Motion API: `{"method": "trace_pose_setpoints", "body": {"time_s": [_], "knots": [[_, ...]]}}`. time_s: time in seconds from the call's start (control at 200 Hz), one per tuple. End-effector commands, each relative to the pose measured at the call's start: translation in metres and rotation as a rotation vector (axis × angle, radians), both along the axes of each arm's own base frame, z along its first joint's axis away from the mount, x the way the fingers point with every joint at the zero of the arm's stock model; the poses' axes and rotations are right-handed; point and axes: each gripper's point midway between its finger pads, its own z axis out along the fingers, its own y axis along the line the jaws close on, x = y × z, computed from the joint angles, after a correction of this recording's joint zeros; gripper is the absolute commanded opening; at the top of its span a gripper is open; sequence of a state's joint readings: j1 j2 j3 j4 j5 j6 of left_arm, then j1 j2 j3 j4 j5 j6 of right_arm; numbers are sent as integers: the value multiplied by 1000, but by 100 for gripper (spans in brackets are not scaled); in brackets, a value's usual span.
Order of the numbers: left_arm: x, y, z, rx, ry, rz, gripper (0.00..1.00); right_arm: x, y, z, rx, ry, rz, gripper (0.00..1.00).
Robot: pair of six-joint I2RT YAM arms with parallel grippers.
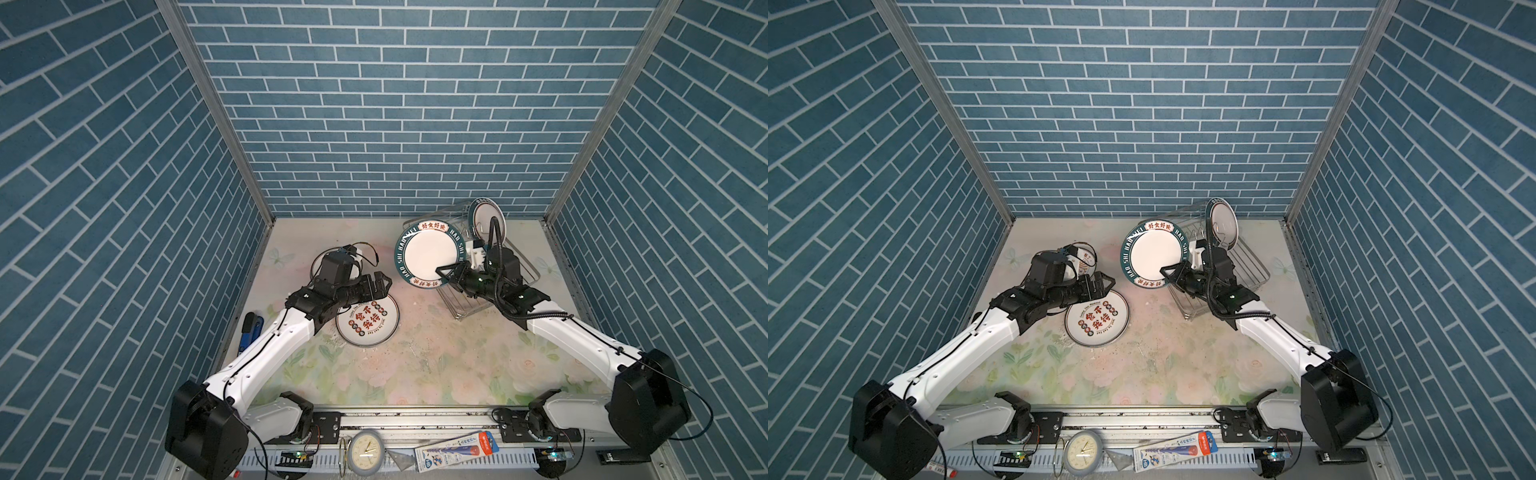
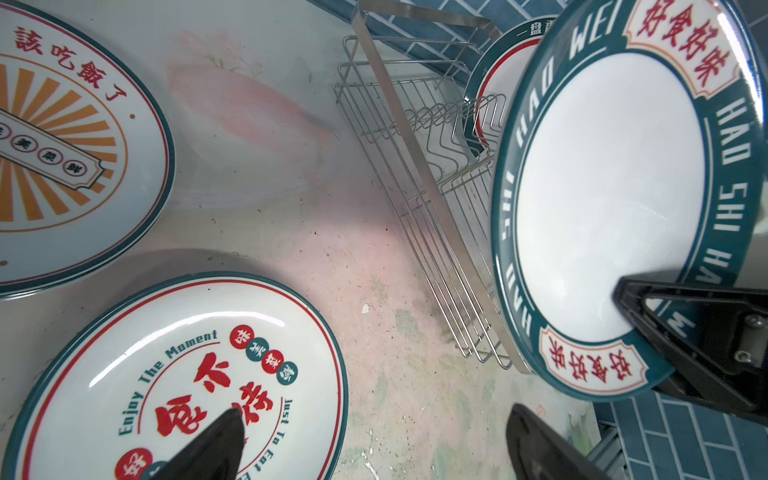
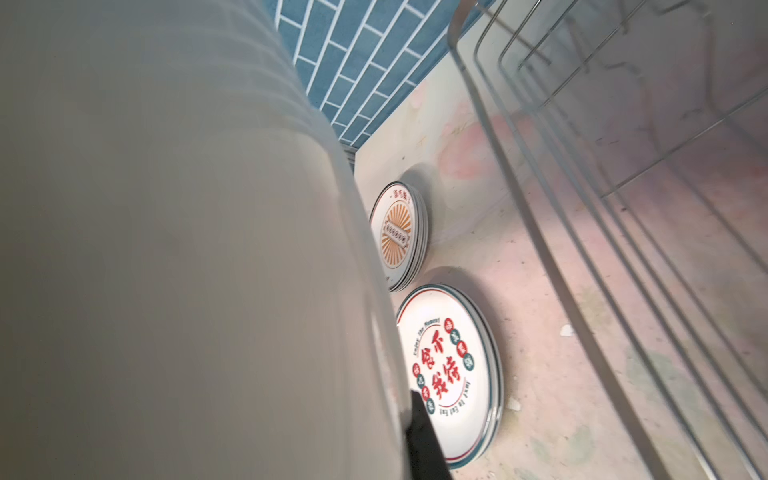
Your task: Unload the plates from the dish rack
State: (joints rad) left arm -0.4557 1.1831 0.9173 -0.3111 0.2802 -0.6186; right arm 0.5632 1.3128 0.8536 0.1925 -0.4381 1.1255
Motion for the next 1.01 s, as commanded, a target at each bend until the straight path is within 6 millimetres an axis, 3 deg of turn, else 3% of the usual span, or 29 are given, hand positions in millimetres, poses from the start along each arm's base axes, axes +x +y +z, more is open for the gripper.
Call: {"method": "trace_pose_setpoints", "body": {"time_s": [0.0,0.175,0.43,0.71,1.0], "knots": [[4,-4,9,-40,-33,-7,99,-5,22,30,159,-47,46,0],[6,-13,16,-94,-55,-35,95,-13,38,18,165,-30,73,0],[13,-16,15,-119,-56,-33,88,-23,55,28,226,-29,153,0],[12,-25,33,-211,-97,-65,62,-30,76,13,243,17,237,0],[11,-25,27,-237,-74,-71,29,-30,81,14,254,12,259,0]]}}
